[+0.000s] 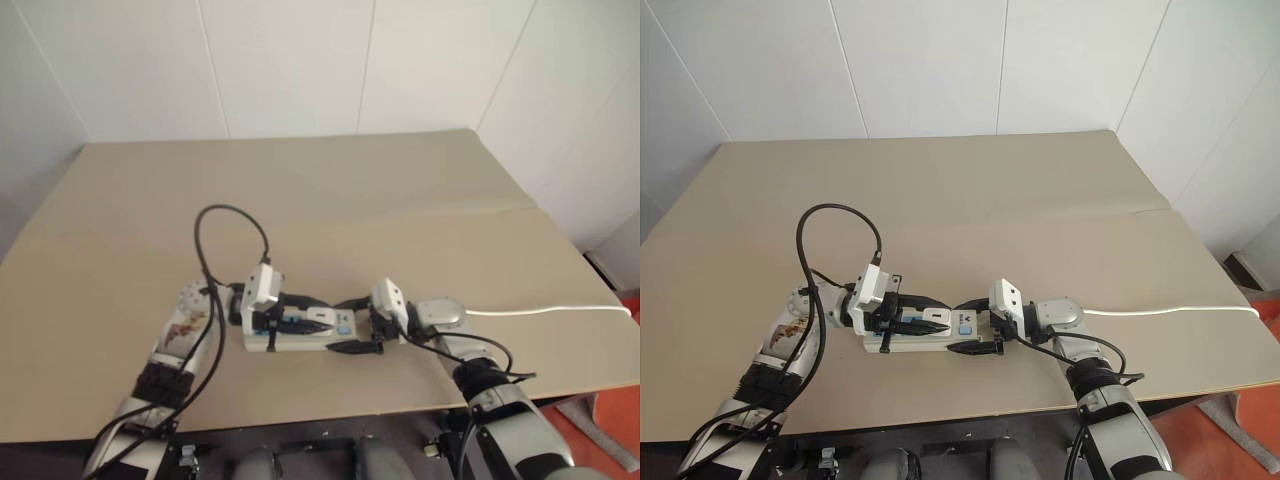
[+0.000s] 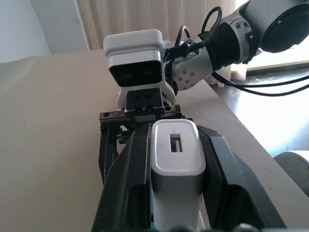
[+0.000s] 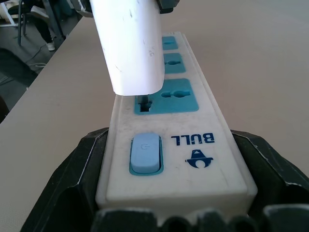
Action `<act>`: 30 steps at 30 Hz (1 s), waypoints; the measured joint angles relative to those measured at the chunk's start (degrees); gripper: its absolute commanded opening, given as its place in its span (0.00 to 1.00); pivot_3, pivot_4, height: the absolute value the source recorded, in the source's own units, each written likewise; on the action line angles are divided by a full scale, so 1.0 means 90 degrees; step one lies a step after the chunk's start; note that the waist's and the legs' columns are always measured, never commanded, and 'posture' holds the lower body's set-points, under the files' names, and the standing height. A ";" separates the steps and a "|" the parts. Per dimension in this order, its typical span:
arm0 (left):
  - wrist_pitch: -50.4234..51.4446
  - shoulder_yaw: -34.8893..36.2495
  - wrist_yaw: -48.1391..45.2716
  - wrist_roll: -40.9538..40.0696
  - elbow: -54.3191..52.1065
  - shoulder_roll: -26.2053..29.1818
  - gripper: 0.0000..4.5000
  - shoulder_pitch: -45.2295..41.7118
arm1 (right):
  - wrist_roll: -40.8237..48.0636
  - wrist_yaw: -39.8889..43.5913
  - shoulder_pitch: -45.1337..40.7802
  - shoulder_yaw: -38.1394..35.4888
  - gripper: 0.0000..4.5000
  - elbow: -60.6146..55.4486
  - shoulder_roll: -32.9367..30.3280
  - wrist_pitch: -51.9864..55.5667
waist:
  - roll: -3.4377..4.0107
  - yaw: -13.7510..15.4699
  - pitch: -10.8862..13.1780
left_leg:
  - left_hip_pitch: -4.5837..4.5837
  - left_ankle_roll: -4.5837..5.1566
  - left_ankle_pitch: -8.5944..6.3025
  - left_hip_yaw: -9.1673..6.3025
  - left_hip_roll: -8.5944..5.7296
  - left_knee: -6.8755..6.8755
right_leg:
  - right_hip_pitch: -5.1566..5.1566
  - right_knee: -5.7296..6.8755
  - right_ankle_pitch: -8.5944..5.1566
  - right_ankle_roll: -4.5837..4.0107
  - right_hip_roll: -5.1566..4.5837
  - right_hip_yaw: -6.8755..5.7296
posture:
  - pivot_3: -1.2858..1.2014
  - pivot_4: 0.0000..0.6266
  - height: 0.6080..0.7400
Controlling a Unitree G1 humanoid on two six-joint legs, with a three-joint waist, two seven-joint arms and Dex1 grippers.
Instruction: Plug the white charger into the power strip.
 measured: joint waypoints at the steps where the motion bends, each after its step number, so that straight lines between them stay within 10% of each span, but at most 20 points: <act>1: -0.0011 -0.0014 0.0004 0.0021 0.0038 -0.0006 0.23 0.0000 | 0.0000 0.0000 0.0000 0.0000 0.76 -0.0001 0.0001 0.0000 | 0.0000 -0.0001 0.0000 | 0.0000 0.0000 0.0000 0.0000 0.0000 0.0000 | 0.0000 0.0000 0.0000 0.0000 0.0000 0.0000 | 0.52 0.24 1.00; 30: -0.0279 0.0001 0.0471 -0.0002 0.0162 -0.0031 0.23 0.0487 | -0.0013 0.0007 0.0001 0.0054 0.76 0.0022 0.0023 0.0000 | -0.0006 -0.0005 -0.0046 | 0.0037 0.0001 -0.0001 0.0014 0.0003 -0.0054 | 0.0020 -0.0035 0.0002 -0.0003 -0.0001 0.0010 | 0.52 0.24 1.00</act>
